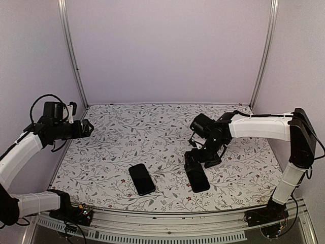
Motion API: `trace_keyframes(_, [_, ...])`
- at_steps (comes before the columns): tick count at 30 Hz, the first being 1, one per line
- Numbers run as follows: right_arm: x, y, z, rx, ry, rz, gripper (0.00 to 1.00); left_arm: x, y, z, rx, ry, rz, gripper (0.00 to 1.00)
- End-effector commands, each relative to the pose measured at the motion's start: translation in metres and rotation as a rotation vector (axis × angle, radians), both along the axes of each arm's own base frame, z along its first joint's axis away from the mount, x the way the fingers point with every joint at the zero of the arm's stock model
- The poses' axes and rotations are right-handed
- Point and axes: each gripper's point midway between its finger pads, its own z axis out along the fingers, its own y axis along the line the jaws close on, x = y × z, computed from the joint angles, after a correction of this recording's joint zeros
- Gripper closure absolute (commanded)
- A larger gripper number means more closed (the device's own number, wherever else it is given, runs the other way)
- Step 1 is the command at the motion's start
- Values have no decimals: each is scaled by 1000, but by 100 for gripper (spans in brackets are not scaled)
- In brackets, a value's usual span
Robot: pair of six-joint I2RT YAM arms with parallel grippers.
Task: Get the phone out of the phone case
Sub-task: Pick up the phone with the phone case at the center of the board.
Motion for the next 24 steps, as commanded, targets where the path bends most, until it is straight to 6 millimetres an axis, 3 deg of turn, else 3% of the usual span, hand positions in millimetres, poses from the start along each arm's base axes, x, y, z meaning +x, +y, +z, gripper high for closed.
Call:
trace_keyframes(1, [-25,-12,-23,-92,84,-40,1,0,-7,3,8,-25,-33,1])
trace_keyframes(9, [-55,-13,-36,-162,133,-36,1,-2,-14,5,6,-32,-56,1])
trace_keyframes(24, [-68,-25,-52,-253,132,-71,1,-5,-22,7,14,-42,-81,1])
